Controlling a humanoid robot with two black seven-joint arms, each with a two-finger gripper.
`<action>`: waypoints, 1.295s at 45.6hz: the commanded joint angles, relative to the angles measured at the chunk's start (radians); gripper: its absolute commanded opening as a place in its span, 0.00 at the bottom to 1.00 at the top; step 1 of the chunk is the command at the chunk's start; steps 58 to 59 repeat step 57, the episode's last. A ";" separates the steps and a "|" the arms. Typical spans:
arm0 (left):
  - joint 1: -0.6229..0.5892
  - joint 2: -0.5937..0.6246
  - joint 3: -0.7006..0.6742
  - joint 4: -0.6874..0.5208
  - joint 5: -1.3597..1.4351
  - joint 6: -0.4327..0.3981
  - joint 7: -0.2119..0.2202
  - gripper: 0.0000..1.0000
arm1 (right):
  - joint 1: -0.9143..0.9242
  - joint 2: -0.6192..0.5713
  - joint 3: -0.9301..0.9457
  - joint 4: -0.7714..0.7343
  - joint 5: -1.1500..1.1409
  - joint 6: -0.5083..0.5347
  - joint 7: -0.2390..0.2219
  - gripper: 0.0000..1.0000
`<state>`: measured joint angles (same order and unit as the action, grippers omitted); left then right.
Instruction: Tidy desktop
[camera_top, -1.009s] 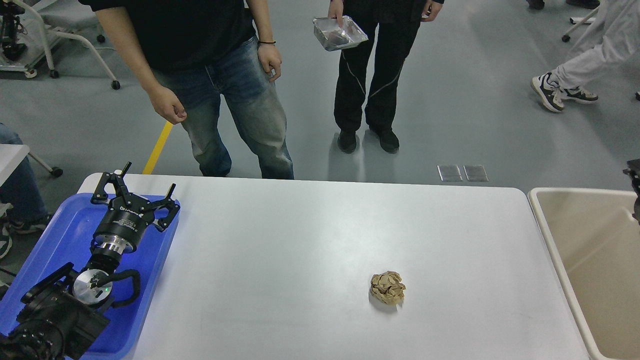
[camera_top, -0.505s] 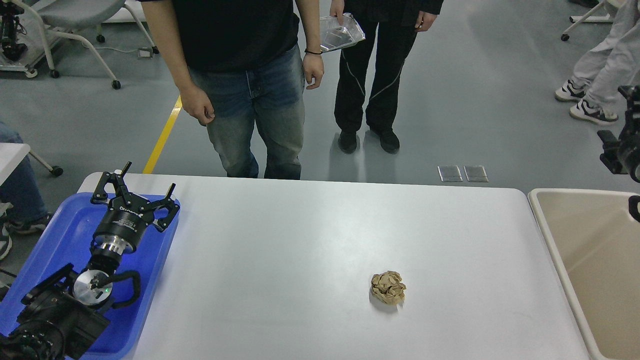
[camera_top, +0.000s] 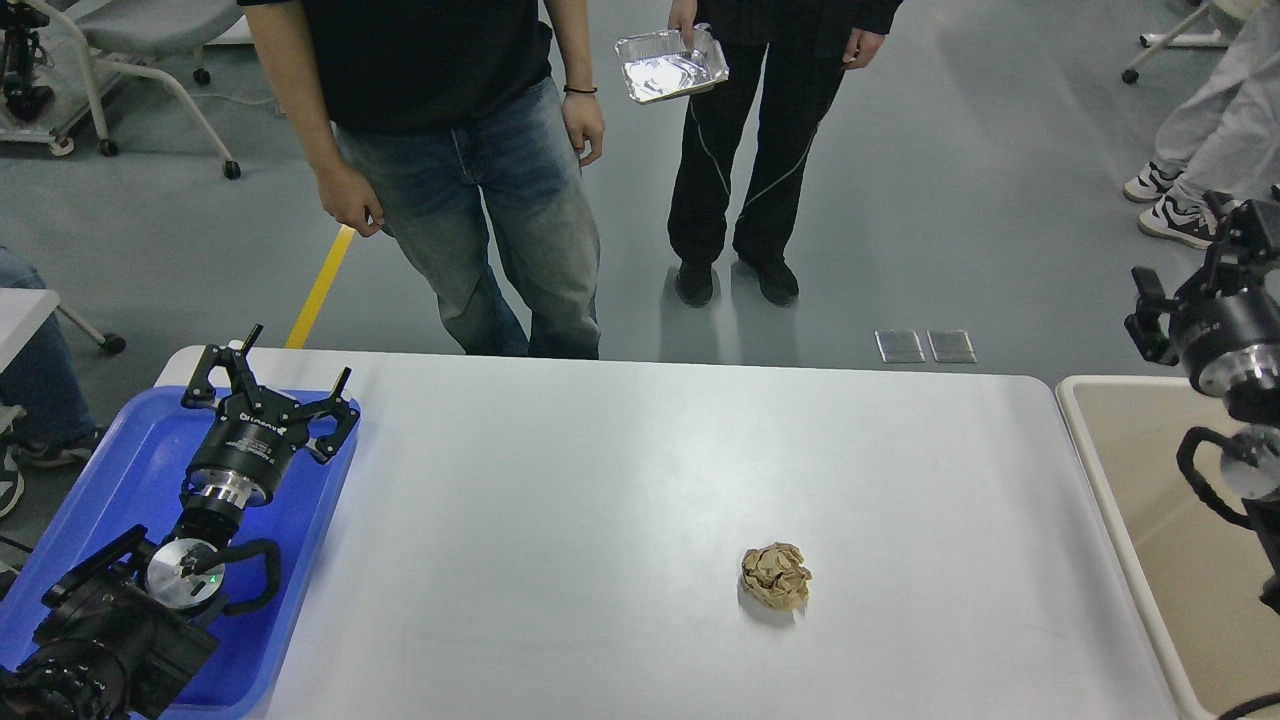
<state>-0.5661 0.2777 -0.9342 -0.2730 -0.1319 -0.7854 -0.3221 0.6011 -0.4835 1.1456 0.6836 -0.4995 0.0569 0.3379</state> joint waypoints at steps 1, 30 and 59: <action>0.000 0.000 0.000 0.000 0.000 0.000 0.000 1.00 | -0.103 0.101 0.131 0.067 0.007 0.035 0.007 1.00; 0.000 0.000 0.000 0.000 0.000 0.000 0.000 1.00 | -0.205 0.253 0.157 0.068 0.007 0.060 0.105 1.00; 0.000 0.000 0.000 0.000 0.000 0.000 0.000 1.00 | -0.224 0.258 0.120 0.068 0.006 0.061 0.108 1.00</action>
